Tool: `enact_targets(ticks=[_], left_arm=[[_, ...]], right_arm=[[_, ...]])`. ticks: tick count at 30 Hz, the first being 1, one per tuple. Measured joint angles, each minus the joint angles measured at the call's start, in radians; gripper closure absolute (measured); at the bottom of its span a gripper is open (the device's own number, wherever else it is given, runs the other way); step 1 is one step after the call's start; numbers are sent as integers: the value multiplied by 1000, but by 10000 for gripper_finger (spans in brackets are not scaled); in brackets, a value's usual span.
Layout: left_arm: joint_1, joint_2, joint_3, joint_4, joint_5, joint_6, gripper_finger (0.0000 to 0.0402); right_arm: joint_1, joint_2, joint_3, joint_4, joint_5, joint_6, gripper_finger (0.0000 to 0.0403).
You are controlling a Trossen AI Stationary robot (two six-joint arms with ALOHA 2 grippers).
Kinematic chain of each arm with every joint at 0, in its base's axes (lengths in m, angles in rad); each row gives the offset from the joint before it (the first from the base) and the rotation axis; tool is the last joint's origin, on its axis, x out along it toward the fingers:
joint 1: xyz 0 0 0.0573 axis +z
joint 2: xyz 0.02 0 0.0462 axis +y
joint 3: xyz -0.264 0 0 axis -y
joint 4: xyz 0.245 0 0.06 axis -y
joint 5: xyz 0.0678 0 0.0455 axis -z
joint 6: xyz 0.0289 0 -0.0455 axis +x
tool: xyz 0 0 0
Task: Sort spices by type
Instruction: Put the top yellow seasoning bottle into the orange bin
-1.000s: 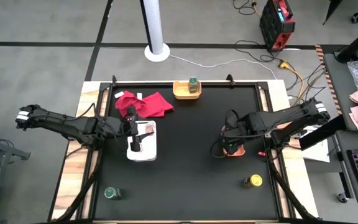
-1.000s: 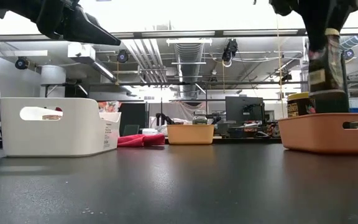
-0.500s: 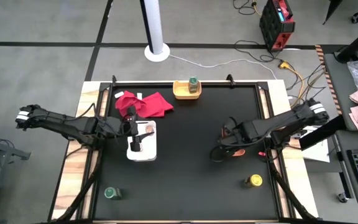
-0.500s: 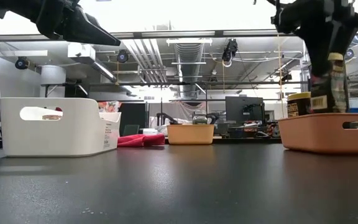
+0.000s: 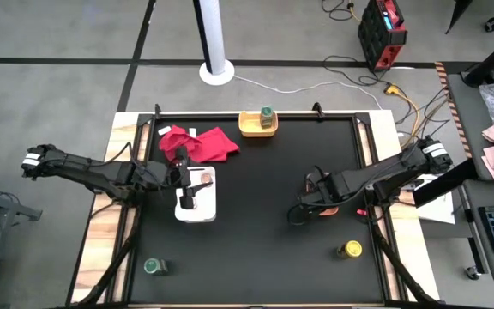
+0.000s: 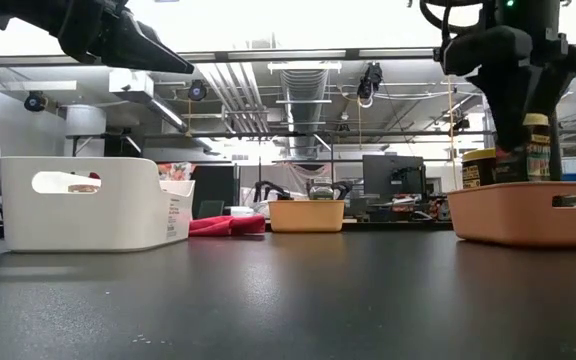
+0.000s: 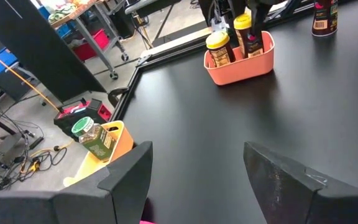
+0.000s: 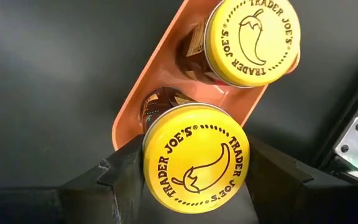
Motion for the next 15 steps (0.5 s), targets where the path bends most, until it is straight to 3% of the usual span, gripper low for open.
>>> enact_targets(ticks=[15], left_arm=[[0,0,0,0,0,0,166]], right_arm=[[0,0,-75,68,0,22,164]])
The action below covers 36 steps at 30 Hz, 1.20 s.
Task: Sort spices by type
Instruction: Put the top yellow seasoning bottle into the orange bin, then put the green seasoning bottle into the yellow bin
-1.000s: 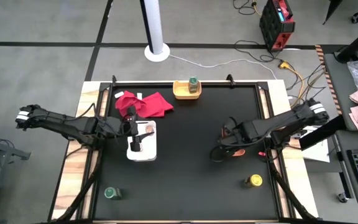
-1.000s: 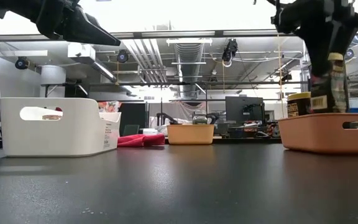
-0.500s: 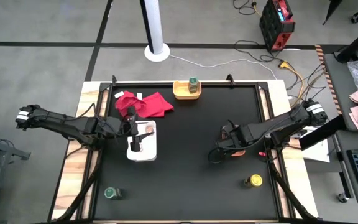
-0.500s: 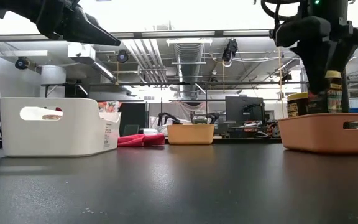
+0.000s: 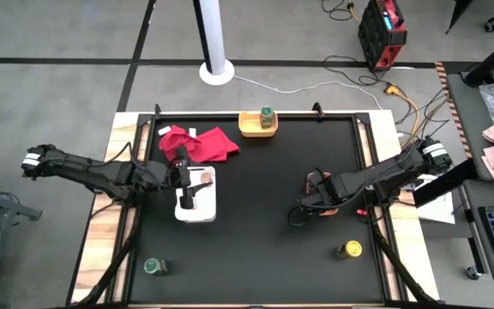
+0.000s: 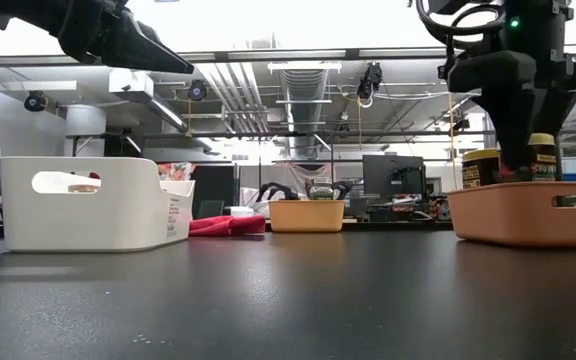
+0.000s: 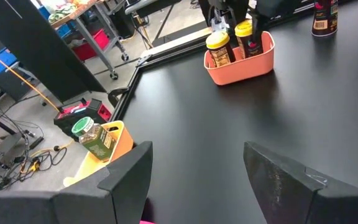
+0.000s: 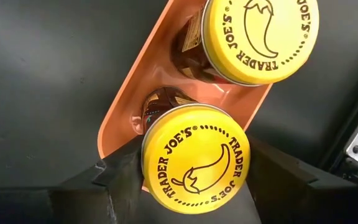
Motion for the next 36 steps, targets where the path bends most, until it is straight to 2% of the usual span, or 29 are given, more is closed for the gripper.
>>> enact_targets(ticks=[13,27,31,36], left_arm=[[0,0,0,0,0,0,166],[0,0,0,-1,0,-12,166],[0,0,0,-1,0,-56,166],[-4,0,0,-37,12,-161,166]], right_arm=[[0,-1,8,3,2,16,122],[0,-3,136,-131,15,9,117],[0,-11,173,-170,82,-27,126],[-1,-16,203,-160,273,-120,137]])
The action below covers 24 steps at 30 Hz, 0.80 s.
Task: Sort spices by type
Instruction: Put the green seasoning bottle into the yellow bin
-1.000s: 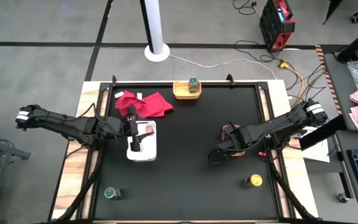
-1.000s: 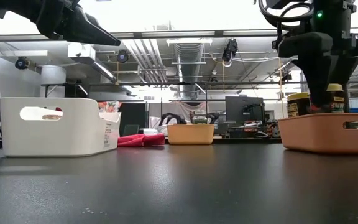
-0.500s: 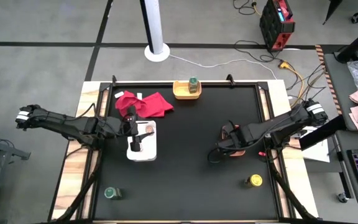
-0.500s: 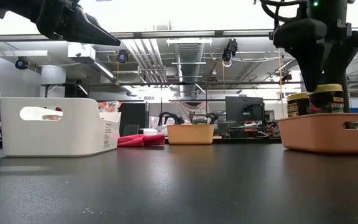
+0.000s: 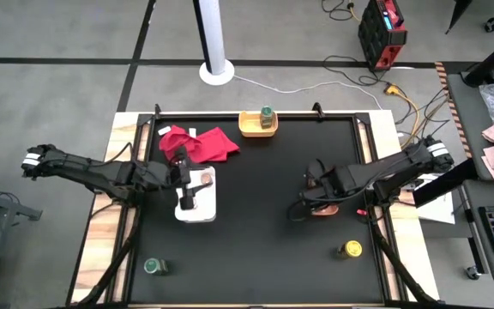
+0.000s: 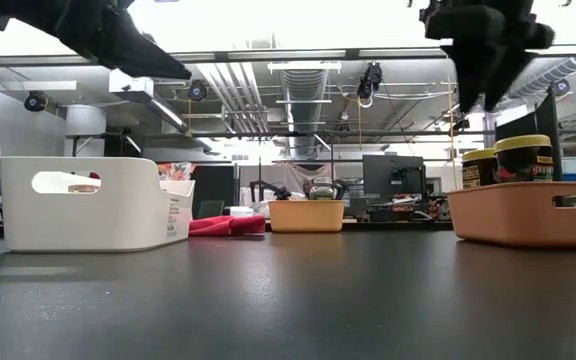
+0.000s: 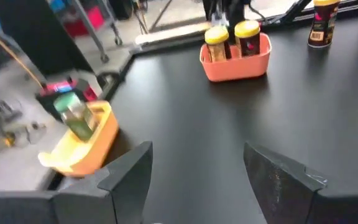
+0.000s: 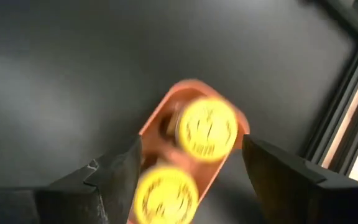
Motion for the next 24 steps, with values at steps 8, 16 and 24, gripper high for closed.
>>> enact_targets(ticks=[8,16,24], left_arm=[[-60,8,98,-339,137,-351,166],[-239,132,346,-748,166,-573,166],[-447,272,536,-1113,182,-845,166]], right_arm=[[-4,0,19,97,203,-142,148],[-14,0,19,242,292,-303,142],[-23,0,19,257,293,-333,131]])
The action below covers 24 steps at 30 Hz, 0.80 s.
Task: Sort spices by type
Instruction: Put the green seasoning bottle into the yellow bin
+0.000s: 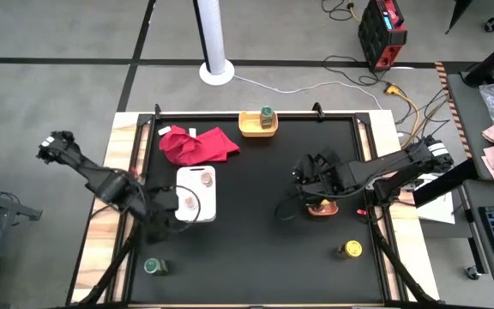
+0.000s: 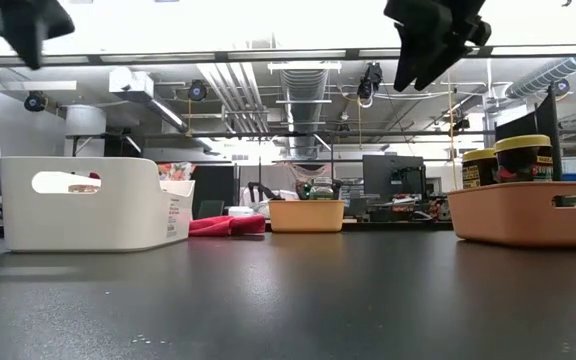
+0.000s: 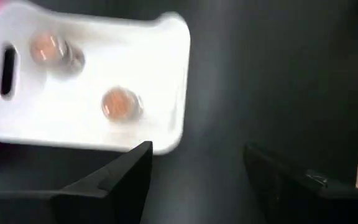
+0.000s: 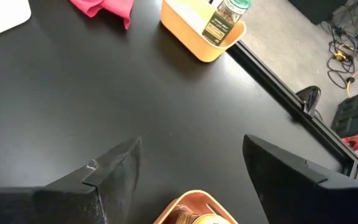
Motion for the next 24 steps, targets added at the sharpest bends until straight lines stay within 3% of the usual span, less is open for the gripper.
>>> enact_targets(ticks=[7,12,18,24], left_arm=[[-164,37,-5,-16,134,-276,166],[-300,70,-3,-9,144,-409,166],[-393,122,-3,-8,154,-505,166],[-412,176,-3,-3,158,-513,166]], right_arm=[[0,0,0,8,-7,-14,139],[0,0,0,23,-12,-15,141],[0,0,0,37,-17,-15,127],[0,0,0,47,-17,-20,116]])
